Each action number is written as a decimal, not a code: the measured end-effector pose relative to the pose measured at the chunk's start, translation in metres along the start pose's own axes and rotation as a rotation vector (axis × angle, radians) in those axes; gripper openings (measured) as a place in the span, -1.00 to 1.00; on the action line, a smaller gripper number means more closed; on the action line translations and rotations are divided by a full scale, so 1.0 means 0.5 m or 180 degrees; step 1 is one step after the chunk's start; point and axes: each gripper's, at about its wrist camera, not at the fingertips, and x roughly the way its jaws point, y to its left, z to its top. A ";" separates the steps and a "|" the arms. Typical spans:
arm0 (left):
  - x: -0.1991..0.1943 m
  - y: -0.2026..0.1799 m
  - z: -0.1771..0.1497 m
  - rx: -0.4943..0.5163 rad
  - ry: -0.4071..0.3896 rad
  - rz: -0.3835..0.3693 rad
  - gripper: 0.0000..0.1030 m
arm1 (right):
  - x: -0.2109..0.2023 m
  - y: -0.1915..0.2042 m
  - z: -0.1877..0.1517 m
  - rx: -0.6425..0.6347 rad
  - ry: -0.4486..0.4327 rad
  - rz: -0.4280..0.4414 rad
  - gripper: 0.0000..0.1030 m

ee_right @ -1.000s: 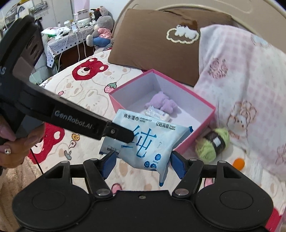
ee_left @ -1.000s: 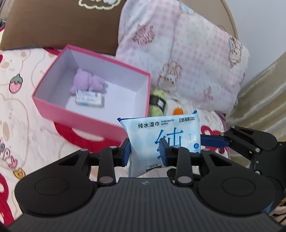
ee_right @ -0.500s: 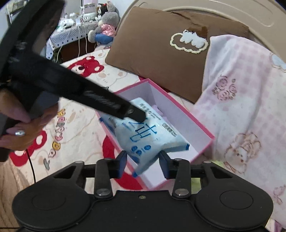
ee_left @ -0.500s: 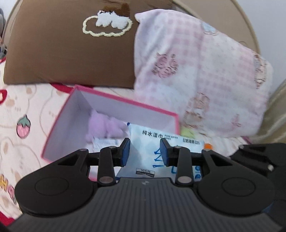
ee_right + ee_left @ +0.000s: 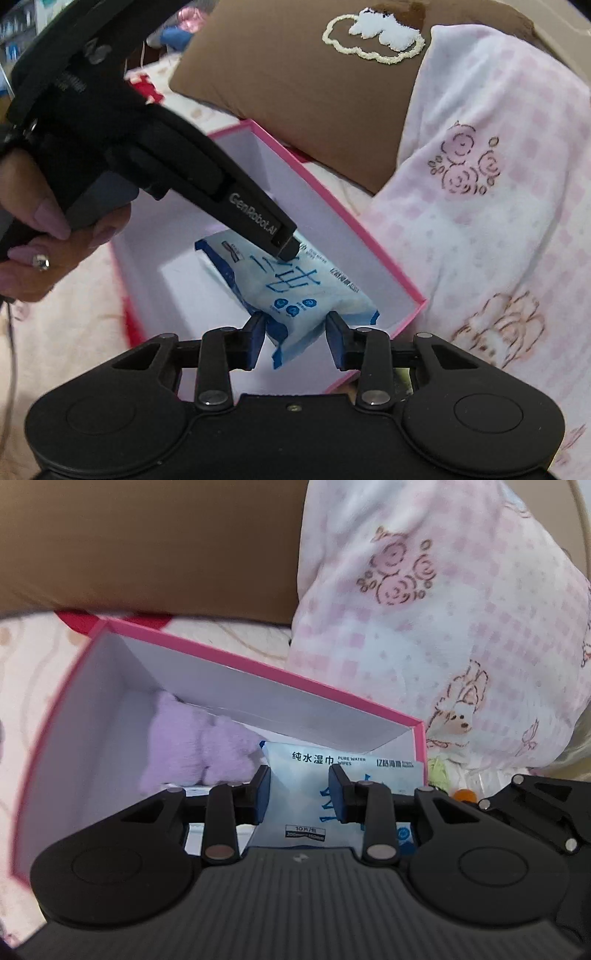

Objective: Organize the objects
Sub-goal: 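Lower the wet-wipes pack into the box beside the soap box, then open the left gripper and withdraw it from the box, then move the left gripper toward the green yarn ball beside the box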

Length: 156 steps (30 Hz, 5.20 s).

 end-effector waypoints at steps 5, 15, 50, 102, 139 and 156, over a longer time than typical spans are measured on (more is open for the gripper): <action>0.060 0.025 0.014 -0.0125 0.0162 -0.0123 -0.40 | 0.048 -0.005 0.008 -0.0264 0.0163 -0.0074 -0.20; 0.146 0.067 0.016 -0.0650 0.0401 -0.0260 -0.40 | 0.112 0.000 0.047 -0.1028 0.0613 -0.0076 -0.20; 0.160 -0.042 -0.022 -0.0409 0.0377 0.0319 -0.65 | 0.088 -0.014 -0.027 -0.0068 0.0326 0.0498 -0.09; -0.377 -0.199 -0.226 0.0792 0.0088 0.0468 0.75 | -0.291 0.031 -0.248 0.0875 -0.0581 0.0749 0.72; -0.198 -0.288 -0.321 0.0684 0.0299 -0.0127 0.77 | -0.263 -0.033 -0.507 0.1792 -0.0882 0.0138 0.79; -0.067 -0.379 -0.294 0.1090 -0.0140 0.0103 0.72 | -0.112 -0.035 -0.469 0.1389 -0.0913 0.0194 0.79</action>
